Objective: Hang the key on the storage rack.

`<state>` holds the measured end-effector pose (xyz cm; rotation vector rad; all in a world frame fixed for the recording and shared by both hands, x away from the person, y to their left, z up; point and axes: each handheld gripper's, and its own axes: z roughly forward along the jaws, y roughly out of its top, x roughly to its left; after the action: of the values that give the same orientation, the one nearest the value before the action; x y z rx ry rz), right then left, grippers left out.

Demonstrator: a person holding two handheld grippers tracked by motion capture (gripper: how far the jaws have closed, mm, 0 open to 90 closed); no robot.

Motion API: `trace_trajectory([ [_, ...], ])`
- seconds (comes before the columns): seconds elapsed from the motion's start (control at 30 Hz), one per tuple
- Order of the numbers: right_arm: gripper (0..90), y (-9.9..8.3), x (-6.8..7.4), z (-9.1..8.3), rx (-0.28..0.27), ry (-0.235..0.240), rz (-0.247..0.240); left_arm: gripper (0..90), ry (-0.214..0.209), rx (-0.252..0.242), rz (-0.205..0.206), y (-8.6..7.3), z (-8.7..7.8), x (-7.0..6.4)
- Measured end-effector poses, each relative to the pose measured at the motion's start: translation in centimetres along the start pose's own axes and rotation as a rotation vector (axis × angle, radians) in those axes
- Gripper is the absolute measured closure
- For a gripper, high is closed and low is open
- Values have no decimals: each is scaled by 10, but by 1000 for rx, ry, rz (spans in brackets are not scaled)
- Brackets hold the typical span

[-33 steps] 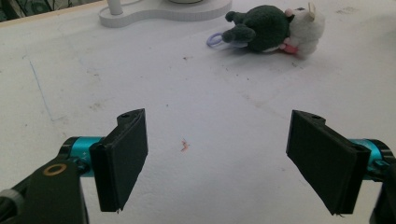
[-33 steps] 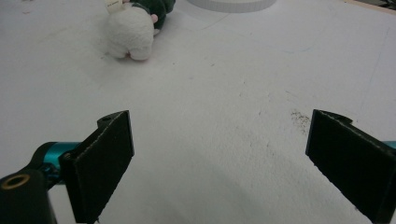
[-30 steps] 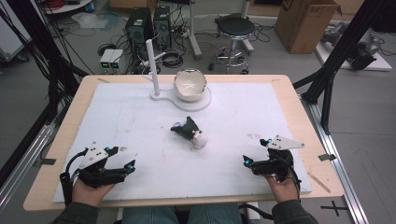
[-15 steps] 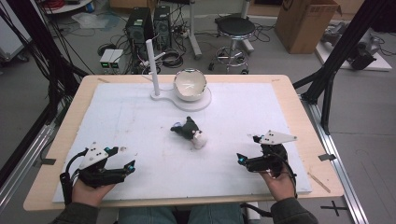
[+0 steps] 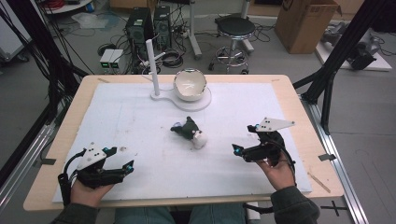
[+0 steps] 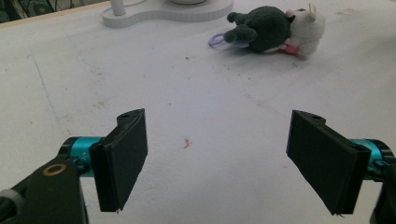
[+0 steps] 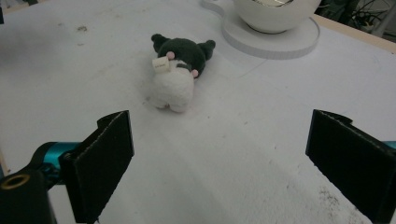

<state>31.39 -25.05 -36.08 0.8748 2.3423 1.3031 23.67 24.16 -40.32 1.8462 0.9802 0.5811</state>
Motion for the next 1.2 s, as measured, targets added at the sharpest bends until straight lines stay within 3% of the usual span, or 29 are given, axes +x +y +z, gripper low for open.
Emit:
trace_trajectory([
  [0.3,69,18,2,10,10,26,-21,210,0,-1,0,0,1,0],
  [0.63,69,52,4,27,38,58,-47,210,-8,-3,0,1,1,-1],
  [1.2,70,87,7,54,64,94,-35,209,-9,-8,-2,1,0,-1],
])
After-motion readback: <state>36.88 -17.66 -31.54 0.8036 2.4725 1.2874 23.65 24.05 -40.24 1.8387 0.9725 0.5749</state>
